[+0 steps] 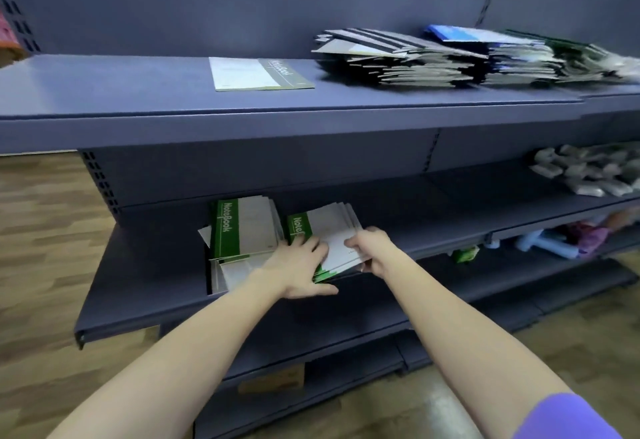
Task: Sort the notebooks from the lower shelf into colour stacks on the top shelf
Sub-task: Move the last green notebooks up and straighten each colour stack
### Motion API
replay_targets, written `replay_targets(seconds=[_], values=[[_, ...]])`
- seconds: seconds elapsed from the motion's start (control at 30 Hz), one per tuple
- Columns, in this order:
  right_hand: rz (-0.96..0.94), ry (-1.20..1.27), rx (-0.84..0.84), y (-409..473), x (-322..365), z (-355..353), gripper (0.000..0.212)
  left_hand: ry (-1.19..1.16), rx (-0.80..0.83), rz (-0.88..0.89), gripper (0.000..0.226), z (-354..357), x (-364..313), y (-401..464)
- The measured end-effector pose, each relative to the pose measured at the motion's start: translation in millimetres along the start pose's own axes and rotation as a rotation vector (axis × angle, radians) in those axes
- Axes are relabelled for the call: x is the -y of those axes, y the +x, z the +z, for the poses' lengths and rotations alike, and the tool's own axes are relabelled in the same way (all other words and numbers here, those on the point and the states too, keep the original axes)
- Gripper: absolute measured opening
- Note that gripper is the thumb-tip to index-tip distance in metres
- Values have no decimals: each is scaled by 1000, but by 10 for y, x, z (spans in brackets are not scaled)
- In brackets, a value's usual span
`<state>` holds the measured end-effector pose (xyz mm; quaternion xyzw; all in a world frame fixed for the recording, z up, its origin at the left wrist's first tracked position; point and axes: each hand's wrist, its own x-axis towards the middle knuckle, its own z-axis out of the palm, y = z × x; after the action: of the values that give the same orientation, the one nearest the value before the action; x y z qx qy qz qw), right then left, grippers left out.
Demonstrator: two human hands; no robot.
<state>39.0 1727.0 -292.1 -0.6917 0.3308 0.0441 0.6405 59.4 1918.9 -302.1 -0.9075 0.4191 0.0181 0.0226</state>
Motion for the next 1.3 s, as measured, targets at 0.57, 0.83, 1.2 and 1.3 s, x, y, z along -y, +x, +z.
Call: replay_targets(seconds=[0.57,0.83,1.2,1.3], values=[[5,216,-70,-275,-91,-2273,33,55,-266,262,60,-434,-1775,1066],[-188,417,-235,-401,73,-3616,31,43,-409,464,39,-1136,-2660,1735],[-447,587,-245,-789,845,-4667,10,146,-645,457,70,-2358,-3161,2211],[-457,562,-155,-825,1165,-4697,24,134,-696,470,70,-2643,-3076,2219]])
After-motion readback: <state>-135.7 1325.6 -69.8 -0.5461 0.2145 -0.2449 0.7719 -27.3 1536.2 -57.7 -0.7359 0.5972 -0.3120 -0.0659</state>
